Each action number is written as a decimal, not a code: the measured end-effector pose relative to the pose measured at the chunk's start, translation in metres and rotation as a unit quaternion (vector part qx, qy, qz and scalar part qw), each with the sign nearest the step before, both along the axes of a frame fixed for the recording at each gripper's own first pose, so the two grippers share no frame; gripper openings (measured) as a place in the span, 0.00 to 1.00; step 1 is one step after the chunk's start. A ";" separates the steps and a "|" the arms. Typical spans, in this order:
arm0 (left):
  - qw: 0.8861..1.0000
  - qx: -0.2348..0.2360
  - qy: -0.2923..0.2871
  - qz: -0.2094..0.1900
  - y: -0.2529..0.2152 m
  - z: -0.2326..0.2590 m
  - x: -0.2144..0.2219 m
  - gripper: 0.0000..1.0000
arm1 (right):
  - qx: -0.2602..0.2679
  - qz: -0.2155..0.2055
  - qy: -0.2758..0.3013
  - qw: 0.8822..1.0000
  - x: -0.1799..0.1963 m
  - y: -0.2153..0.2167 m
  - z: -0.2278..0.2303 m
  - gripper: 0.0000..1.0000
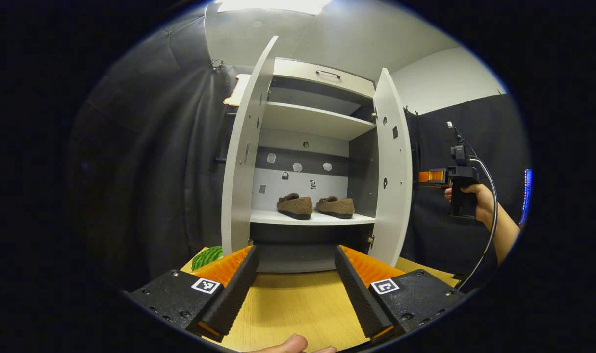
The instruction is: Grab one shoe with the right hand and put it into the shoe cabinet, grab the other shoe with the left hand and put it into the shoe cabinet; then close the right door with the right hand and the left door with the left hand.
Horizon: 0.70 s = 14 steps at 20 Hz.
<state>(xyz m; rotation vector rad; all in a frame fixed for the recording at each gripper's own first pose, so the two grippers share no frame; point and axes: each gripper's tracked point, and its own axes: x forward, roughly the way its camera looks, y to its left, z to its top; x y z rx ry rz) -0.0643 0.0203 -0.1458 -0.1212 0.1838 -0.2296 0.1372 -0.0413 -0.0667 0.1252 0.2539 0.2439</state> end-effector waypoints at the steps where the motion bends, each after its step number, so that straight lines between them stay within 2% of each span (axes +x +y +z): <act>1: 1.000 0.002 0.001 0.002 0.001 0.000 0.000 0.96 | 0.008 0.001 0.004 1.000 0.002 0.010 -0.002 0.91; 3: 1.000 0.010 0.001 0.004 0.004 0.001 0.001 0.96 | 0.027 0.008 0.016 0.999 0.000 0.029 -0.006 0.92; 4: 1.000 0.013 -0.001 0.006 0.007 0.001 0.001 0.99 | 0.039 0.018 0.015 0.999 0.001 0.039 -0.004 0.95; 5: 1.000 0.015 -0.003 0.010 0.012 0.002 0.000 0.96 | 0.038 0.022 0.009 0.999 0.001 0.042 0.001 0.98; 8: 0.999 0.023 -0.008 0.027 0.031 0.002 -0.002 0.95 | 0.033 0.014 0.004 0.999 0.001 0.034 0.001 0.98; 9: 0.999 0.022 -0.006 0.034 0.039 0.000 -0.002 0.92 | 0.041 0.011 0.005 0.999 -0.001 0.032 0.001 0.98; 10: 0.999 0.021 -0.004 0.039 0.047 -0.003 0.001 0.92 | 0.046 0.010 0.006 0.999 -0.002 0.031 0.001 0.99; 11: 0.999 0.017 -0.003 0.044 0.054 -0.003 0.001 0.99 | 0.045 0.008 0.006 0.999 -0.003 0.028 0.001 0.99; 13: 0.998 0.009 0.006 0.054 0.071 -0.010 0.002 0.92 | 0.027 0.004 -0.003 1.000 -0.007 0.023 0.001 0.98; 14: 0.998 0.004 0.012 0.061 0.078 -0.013 0.006 0.95 | 0.017 0.006 -0.003 1.000 -0.008 0.023 0.001 0.98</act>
